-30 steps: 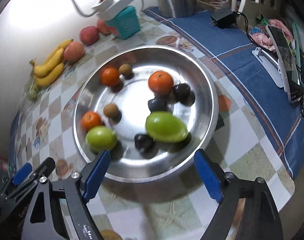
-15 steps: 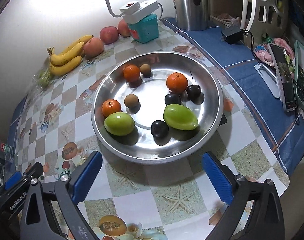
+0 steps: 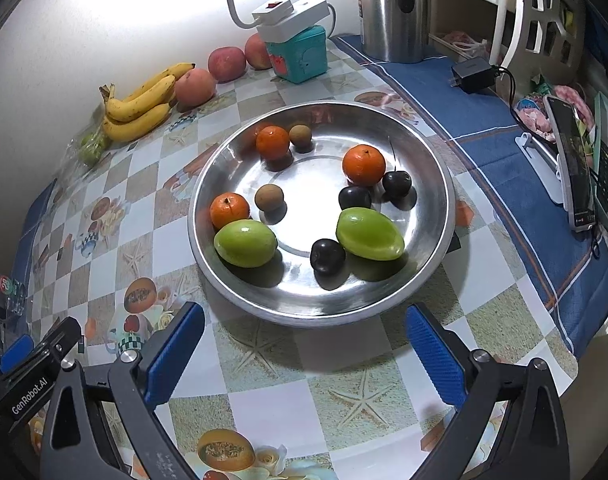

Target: Organize fruits

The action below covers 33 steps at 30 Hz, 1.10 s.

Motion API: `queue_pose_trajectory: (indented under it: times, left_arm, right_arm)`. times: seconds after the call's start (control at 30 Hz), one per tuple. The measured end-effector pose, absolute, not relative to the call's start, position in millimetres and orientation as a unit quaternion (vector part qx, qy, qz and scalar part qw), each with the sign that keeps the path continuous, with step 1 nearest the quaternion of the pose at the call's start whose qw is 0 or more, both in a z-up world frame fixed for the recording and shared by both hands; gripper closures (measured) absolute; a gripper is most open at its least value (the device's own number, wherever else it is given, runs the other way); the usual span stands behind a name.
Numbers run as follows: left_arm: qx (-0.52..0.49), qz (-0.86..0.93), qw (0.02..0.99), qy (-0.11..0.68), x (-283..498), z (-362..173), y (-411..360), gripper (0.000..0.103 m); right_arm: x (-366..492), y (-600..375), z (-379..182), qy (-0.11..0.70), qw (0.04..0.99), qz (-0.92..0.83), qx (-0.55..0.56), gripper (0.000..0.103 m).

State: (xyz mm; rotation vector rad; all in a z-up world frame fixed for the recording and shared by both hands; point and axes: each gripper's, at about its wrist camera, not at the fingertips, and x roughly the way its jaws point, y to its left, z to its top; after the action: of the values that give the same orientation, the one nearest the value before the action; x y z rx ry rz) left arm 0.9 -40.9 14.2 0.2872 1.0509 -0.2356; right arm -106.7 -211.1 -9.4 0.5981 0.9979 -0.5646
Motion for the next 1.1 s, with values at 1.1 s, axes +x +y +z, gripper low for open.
queue_pose_trajectory:
  times: [1.1]
  left_arm:
    - [0.142,-0.103,0.842,0.510,4.9,8.4,-38.9,0.005]
  right_arm:
    - [-103.2,-209.8,-14.8,0.475,0.794,-0.251,0.284,0.003]
